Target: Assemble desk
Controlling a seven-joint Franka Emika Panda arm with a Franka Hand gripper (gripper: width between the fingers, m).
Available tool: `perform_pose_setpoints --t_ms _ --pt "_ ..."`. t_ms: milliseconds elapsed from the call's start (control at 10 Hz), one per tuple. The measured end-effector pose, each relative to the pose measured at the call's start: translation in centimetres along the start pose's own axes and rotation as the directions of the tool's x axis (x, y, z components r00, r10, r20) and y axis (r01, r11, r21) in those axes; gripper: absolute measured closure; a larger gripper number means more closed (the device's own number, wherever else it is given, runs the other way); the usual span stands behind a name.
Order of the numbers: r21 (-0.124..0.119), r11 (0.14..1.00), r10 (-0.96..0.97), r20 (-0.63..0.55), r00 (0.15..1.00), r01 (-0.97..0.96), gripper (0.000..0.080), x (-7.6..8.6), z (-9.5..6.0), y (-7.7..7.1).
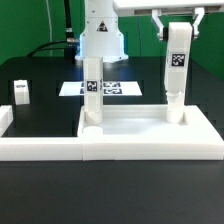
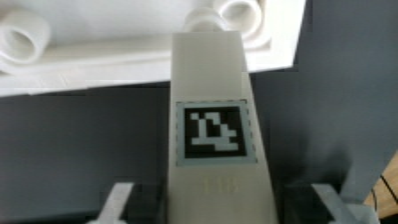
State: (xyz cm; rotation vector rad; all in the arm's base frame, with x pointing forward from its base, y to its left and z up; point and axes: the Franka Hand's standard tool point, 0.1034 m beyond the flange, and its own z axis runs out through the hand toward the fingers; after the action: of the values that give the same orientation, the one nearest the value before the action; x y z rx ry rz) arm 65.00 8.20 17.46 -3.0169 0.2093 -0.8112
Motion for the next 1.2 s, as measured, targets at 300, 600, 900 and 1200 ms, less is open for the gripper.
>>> perform_pose_setpoints --t_ms 300,600,900,1200 --pt "-0.007 1.000 -0.004 0.001 1.000 0.004 0.0511 -0.1 1.8 -0.9" --pt "-0.013 1.000 -0.022 0.025 0.999 0.023 0.0511 -1.6 2.9 -1.4" --pt "-0.016 0.999 -0.030 0.026 0.999 0.030 0.0511 -1.6 3.6 -1.7" --pt "-0.018 0.999 -0.041 0.039 0.998 0.042 0.0511 -2.4 4.2 -2.0"
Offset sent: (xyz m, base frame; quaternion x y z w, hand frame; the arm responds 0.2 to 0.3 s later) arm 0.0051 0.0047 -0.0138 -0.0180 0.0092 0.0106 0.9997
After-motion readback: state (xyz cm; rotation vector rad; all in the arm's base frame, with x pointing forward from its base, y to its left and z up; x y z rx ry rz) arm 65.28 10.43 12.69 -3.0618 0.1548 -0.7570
